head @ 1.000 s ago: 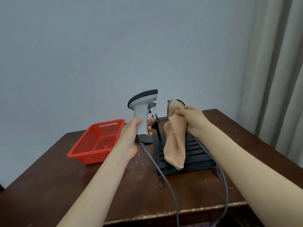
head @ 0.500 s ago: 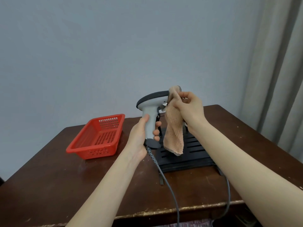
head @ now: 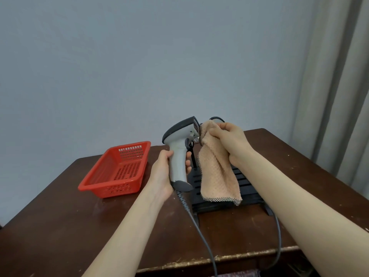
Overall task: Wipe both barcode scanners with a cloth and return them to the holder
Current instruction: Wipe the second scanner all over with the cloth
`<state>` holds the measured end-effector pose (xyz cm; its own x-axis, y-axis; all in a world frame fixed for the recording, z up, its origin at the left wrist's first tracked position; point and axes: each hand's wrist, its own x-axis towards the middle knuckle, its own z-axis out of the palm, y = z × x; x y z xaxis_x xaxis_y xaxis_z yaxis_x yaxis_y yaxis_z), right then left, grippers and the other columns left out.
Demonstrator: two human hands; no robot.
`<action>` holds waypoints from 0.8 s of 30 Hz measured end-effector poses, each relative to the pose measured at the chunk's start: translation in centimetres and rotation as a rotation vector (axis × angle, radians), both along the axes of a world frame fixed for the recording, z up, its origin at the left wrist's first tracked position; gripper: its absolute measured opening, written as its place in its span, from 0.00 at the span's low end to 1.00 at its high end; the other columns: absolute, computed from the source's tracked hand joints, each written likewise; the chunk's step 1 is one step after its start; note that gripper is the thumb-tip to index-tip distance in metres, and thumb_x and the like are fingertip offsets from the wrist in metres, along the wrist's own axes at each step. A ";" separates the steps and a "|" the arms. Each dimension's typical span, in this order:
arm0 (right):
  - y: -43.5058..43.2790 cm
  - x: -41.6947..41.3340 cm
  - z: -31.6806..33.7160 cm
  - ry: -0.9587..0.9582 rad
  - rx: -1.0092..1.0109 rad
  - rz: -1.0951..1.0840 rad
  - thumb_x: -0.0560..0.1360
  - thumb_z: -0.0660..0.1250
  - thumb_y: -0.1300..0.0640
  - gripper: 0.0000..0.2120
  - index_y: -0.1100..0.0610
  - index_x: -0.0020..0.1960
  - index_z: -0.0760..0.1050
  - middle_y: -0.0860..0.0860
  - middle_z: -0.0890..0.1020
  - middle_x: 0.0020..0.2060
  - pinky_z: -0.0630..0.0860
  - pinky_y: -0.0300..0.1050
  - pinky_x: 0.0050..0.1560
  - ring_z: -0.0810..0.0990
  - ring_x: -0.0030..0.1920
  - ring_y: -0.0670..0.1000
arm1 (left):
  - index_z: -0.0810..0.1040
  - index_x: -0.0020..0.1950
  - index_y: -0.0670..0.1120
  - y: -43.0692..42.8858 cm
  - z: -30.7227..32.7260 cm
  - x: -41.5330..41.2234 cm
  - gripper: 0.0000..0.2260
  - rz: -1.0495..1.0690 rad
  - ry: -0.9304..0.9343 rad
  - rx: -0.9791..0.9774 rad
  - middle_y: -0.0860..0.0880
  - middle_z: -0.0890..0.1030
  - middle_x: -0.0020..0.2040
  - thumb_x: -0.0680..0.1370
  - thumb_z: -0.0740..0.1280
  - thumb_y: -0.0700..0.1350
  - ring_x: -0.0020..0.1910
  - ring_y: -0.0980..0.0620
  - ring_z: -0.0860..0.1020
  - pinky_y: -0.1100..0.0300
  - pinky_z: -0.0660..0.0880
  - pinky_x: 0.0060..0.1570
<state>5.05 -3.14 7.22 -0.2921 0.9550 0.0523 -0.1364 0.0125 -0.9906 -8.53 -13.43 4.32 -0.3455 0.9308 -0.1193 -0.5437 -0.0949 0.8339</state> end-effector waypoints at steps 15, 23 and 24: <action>-2.3 0.0 0.1 -0.291 0.615 -0.230 0.75 0.65 0.60 0.12 0.51 0.55 0.81 0.41 0.79 0.45 0.67 0.26 0.44 0.76 0.48 0.42 | 0.78 0.54 0.43 0.2 -2.4 0.3 0.23 0.044 0.035 -0.049 0.49 0.80 0.35 0.78 0.57 0.61 0.26 0.54 0.72 0.62 0.73 0.25; -3.2 -0.6 -0.9 -0.416 0.824 -0.240 0.73 0.65 0.60 0.14 0.48 0.54 0.82 0.46 0.77 0.40 0.74 0.45 0.45 0.76 0.43 0.48 | 0.75 0.46 0.44 0.4 -3.0 0.7 0.24 -0.028 0.019 -0.049 0.49 0.74 0.31 0.76 0.57 0.65 0.23 0.55 0.69 0.63 0.69 0.21; -3.2 -0.7 -0.8 -0.413 0.812 -0.239 0.74 0.65 0.59 0.14 0.47 0.55 0.82 0.45 0.75 0.39 0.73 0.44 0.44 0.75 0.42 0.47 | 0.76 0.46 0.43 0.5 -3.0 0.7 0.24 -0.027 0.018 -0.045 0.49 0.74 0.31 0.77 0.57 0.64 0.22 0.55 0.69 0.63 0.69 0.21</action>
